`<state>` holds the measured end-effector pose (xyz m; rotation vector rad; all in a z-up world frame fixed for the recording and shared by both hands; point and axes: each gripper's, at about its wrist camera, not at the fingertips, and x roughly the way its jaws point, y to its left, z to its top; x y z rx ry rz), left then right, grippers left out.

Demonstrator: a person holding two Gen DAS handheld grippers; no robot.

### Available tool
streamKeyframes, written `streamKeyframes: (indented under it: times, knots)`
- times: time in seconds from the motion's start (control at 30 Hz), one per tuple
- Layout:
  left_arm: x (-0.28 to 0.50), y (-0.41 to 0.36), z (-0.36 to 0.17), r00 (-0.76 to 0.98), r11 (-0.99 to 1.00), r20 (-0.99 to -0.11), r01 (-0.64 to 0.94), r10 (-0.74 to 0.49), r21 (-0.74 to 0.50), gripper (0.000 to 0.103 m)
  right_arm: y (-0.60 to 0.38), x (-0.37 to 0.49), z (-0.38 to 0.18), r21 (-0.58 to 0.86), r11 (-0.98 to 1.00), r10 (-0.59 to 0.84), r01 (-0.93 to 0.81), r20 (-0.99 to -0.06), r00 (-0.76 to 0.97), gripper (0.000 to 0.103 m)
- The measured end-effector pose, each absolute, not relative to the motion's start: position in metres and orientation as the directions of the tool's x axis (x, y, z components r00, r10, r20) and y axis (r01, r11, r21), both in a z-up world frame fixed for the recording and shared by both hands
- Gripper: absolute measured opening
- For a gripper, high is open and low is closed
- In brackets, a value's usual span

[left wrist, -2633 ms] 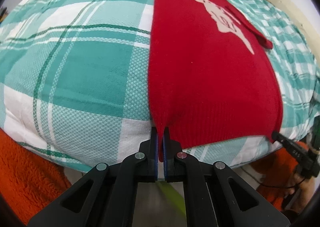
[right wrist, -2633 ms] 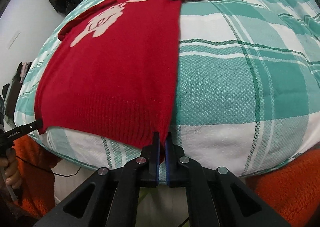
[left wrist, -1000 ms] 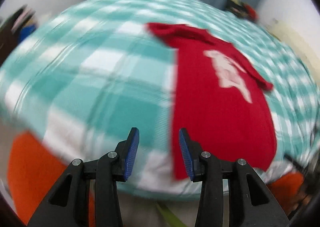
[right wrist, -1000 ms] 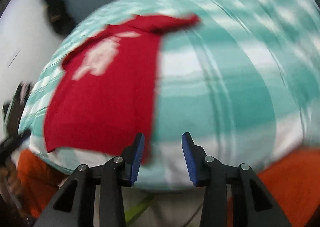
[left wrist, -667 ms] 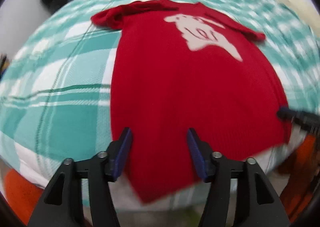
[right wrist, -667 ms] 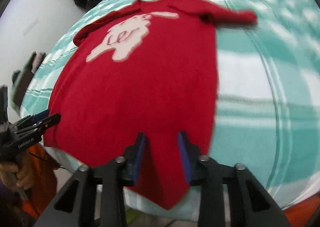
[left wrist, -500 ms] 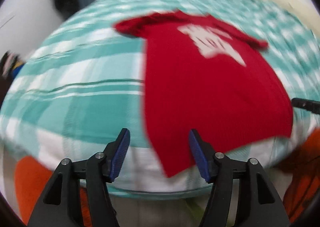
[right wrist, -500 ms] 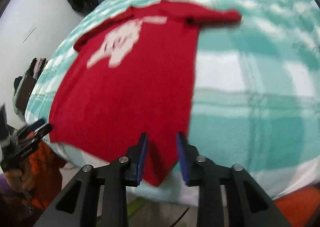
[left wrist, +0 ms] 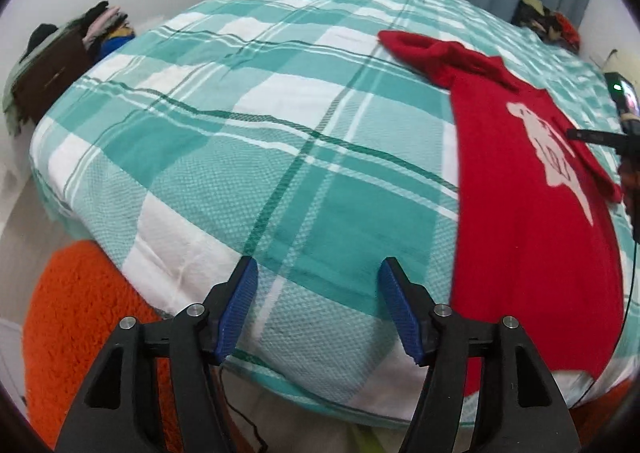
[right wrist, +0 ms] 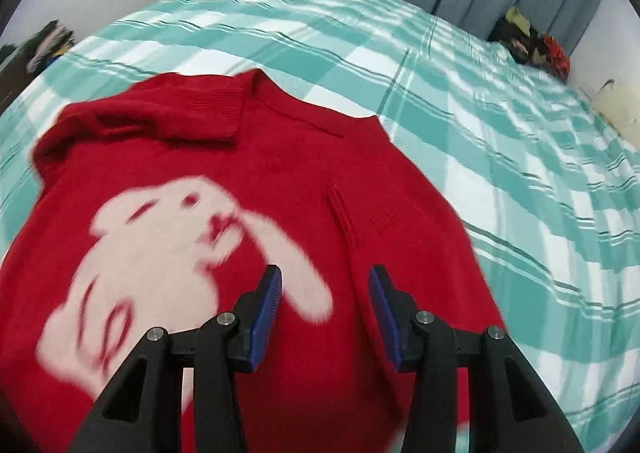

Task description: Fold small clothes

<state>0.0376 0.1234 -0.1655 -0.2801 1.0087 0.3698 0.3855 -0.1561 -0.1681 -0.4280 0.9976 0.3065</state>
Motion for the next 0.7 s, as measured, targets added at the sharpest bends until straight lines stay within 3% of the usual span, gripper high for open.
streamKeyframes:
  times: [0.1,0.13,0.17,0.2,0.33,0.53,0.63,0.67,0.7]
  knots:
    - [0.041,0.121,-0.169,0.467,0.907,-0.865,-0.420,0.185,-0.033,0.071,-0.157,0.404,-0.185,-0.255,0.872,0.003,-0.418,-0.851,0.526,0.040]
    - [0.043,0.121,-0.169,0.465,0.908,-0.865,-0.418,0.188,-0.027,0.072,-0.163,0.410,-0.189,-0.248,0.877,0.000,-0.412,-0.857,0.515,0.028]
    - [0.044,0.120,-0.169,0.464,0.909,-0.865,-0.415,0.191,-0.022,0.072,-0.172,0.412,-0.188,-0.228,0.887,0.011,-0.402,-0.860,0.511,0.005]
    - [0.045,0.119,-0.168,0.467,0.910,-0.864,-0.413,0.190,-0.024,0.072,-0.185,0.412,-0.183,-0.209,0.903,0.019,-0.374,-0.852,0.522,0.005]
    - [0.045,0.119,-0.166,0.474,0.910,-0.862,-0.413,0.181,-0.036,0.072,-0.293,0.374,-0.132,0.031,0.987,0.126,-0.159,-0.766,0.630,0.005]
    - [0.043,0.116,-0.166,0.477,0.909,-0.858,-0.415,0.188,-0.032,0.072,-0.467,0.251,-0.125,0.253,0.952,0.068,0.175,-0.729,0.681,0.006]
    - [0.043,0.110,-0.166,0.475,0.914,-0.855,-0.406,0.206,-0.005,0.072,-0.514,0.210,-0.156,0.336,0.892,0.088,0.302,-0.784,0.615,0.024]
    - [0.042,0.108,-0.166,0.476,0.916,-0.853,-0.401,0.213,0.005,0.072,-0.525,0.197,-0.166,0.374,0.862,0.105,0.342,-0.792,0.602,0.038]
    - [0.042,0.106,-0.166,0.475,0.917,-0.852,-0.398,0.218,0.013,0.072,-0.537,0.185,-0.174,0.427,0.823,0.132,0.375,-0.785,0.605,0.041]
